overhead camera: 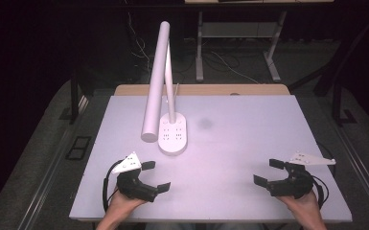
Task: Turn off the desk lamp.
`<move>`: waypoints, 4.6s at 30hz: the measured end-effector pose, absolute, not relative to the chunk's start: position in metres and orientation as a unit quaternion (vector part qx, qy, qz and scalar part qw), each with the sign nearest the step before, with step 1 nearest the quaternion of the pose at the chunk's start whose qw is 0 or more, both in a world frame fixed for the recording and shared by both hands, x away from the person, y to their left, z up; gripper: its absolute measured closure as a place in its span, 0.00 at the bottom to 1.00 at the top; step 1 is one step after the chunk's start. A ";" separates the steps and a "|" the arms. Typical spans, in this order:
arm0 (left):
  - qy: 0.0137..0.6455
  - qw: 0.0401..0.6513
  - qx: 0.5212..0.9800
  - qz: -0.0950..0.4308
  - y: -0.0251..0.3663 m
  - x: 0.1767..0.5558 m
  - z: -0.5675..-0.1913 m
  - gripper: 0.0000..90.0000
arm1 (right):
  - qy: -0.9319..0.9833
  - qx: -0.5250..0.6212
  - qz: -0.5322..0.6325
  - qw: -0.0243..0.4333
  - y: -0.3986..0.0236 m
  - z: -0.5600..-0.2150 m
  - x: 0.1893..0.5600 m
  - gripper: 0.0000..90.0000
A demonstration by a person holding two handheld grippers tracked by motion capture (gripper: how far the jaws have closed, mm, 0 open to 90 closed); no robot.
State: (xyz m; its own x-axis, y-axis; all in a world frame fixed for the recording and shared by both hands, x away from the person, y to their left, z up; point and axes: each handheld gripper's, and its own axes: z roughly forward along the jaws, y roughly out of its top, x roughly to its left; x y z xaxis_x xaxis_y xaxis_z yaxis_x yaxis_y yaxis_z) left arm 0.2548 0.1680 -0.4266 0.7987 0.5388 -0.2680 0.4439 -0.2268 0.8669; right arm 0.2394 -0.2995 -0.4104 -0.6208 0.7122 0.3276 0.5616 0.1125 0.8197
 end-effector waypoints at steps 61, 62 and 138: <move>0.309 0.542 0.781 0.042 0.166 0.257 -0.425 0.00 | 0.780 0.397 0.482 0.043 -0.281 -0.378 0.257 0.01; 0.309 0.542 0.781 0.042 0.166 0.257 -0.425 0.00 | 0.781 0.395 0.483 0.042 -0.279 -0.377 0.258 0.01; 0.322 0.567 0.756 0.056 0.177 0.258 -0.420 0.00 | 0.842 0.306 0.444 0.012 -0.154 -0.337 0.379 0.01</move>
